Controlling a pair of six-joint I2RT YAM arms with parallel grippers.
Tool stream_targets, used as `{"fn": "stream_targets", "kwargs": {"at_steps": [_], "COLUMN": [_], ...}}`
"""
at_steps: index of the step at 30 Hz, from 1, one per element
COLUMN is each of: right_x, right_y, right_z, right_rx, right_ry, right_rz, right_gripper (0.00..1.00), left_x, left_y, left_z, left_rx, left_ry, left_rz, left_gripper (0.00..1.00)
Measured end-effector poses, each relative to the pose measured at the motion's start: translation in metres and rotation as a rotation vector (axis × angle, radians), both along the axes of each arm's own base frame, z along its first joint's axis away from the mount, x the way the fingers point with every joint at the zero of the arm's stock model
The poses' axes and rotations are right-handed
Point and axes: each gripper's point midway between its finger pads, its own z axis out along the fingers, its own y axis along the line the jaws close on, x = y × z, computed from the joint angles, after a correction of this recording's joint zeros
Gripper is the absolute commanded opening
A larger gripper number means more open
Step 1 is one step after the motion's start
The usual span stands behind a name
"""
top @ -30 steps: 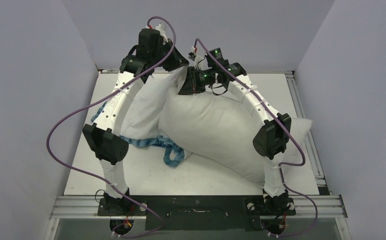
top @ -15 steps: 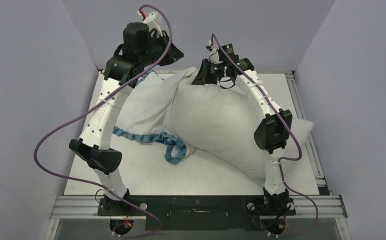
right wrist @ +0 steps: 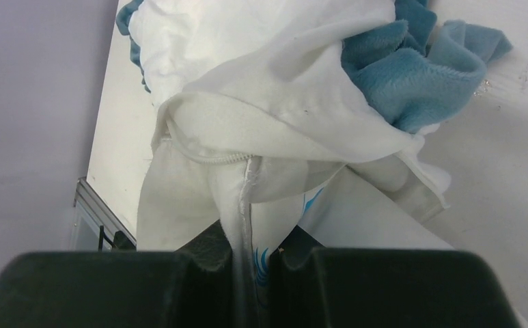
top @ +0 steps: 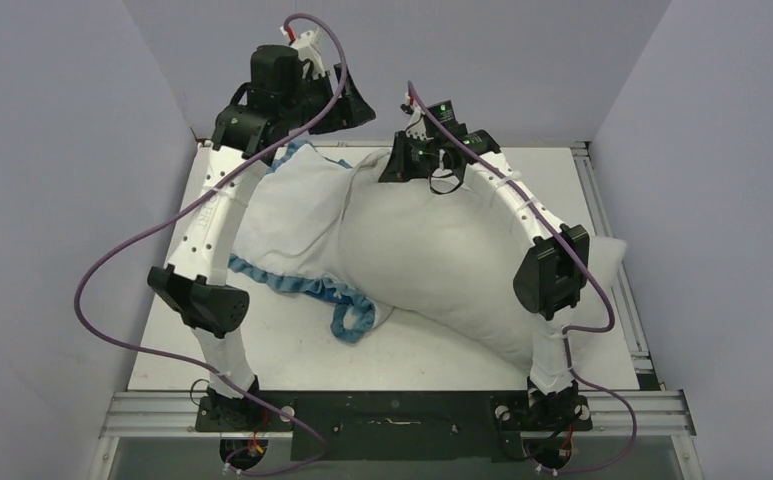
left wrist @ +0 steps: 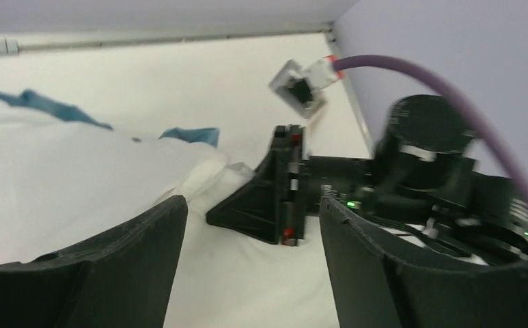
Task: Put the pillow into the pillowcase
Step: Stuff the pillow into the pillowcase.
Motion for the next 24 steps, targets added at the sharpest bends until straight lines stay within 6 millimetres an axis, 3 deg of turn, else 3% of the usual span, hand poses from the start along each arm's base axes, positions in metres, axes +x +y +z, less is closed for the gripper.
{"fn": "stream_targets", "kwargs": {"at_steps": [6, 9, 12, 19, 21, 24], "right_x": [-0.007, -0.007, -0.005, -0.004, -0.003, -0.002], "right_y": [0.0, 0.0, 0.001, 0.001, 0.001, 0.0], "right_z": [-0.013, -0.012, -0.012, -0.014, -0.015, -0.016], "right_rx": [-0.015, -0.016, -0.018, -0.023, -0.025, -0.028], "right_ry": [0.018, 0.014, 0.013, 0.015, 0.015, 0.018], "right_rz": [0.012, 0.014, 0.015, 0.018, 0.019, 0.018], "right_gripper": [0.05, 0.05, 0.05, 0.05, 0.05, 0.05], "left_x": [0.032, 0.04, 0.041, 0.037, 0.039, 0.04], "left_y": [0.011, 0.011, 0.004, -0.011, -0.015, -0.016], "left_z": [-0.11, -0.144, -0.158, -0.16, -0.161, -0.166], "left_rx": [0.073, 0.092, 0.099, 0.071, 0.064, 0.07], "left_ry": [0.236, 0.295, 0.313, 0.29, 0.284, 0.287], "left_rz": [-0.024, -0.063, -0.117, -0.212, -0.226, -0.233], "left_gripper": [0.75, 0.73, 0.66, 0.21, 0.22, 0.49]}}
